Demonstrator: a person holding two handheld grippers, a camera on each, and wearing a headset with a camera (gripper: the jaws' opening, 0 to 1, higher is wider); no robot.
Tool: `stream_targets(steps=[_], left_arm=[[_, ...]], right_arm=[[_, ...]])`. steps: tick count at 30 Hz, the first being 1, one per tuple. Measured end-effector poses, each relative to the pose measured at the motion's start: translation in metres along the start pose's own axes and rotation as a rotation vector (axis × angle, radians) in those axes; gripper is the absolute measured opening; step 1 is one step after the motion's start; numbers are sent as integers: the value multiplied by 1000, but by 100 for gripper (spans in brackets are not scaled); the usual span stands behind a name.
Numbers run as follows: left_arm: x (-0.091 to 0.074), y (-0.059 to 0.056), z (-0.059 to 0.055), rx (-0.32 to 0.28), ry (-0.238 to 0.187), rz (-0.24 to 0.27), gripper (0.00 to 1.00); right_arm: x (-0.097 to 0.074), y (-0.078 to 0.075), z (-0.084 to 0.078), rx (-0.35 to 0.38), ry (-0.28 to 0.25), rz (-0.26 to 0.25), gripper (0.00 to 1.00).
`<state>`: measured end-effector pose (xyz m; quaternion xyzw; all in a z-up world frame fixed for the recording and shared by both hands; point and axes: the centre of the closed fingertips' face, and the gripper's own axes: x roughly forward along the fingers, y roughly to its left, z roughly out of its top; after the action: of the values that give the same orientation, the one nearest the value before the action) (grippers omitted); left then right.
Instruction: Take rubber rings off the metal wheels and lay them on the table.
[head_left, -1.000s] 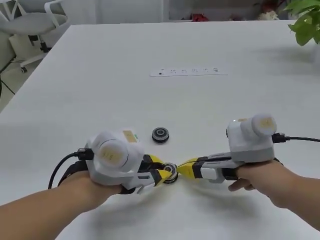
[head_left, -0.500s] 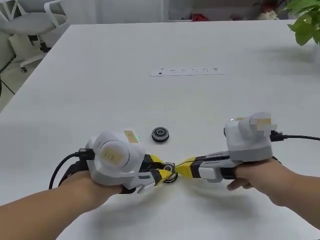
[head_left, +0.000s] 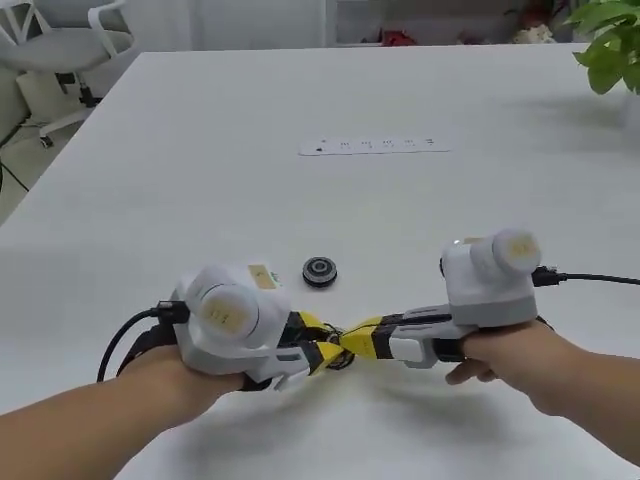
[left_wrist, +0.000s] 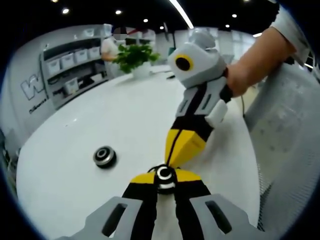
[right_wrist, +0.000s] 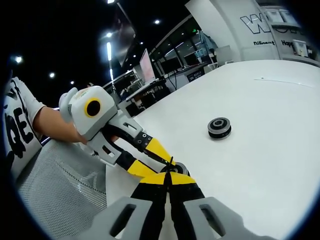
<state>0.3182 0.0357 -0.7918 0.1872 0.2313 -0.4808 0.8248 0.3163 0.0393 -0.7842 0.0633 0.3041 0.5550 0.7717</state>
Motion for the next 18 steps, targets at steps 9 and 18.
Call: stream_targets(steps=[9, 18], left_arm=[[0, 0, 1, 14, -15, -1, 13], [0, 0, 3, 38, -19, -8, 17]], right_arm=[[-3, -4, -4, 12, 7, -9, 0], [-2, -3, -3, 21, -1, -6, 0]])
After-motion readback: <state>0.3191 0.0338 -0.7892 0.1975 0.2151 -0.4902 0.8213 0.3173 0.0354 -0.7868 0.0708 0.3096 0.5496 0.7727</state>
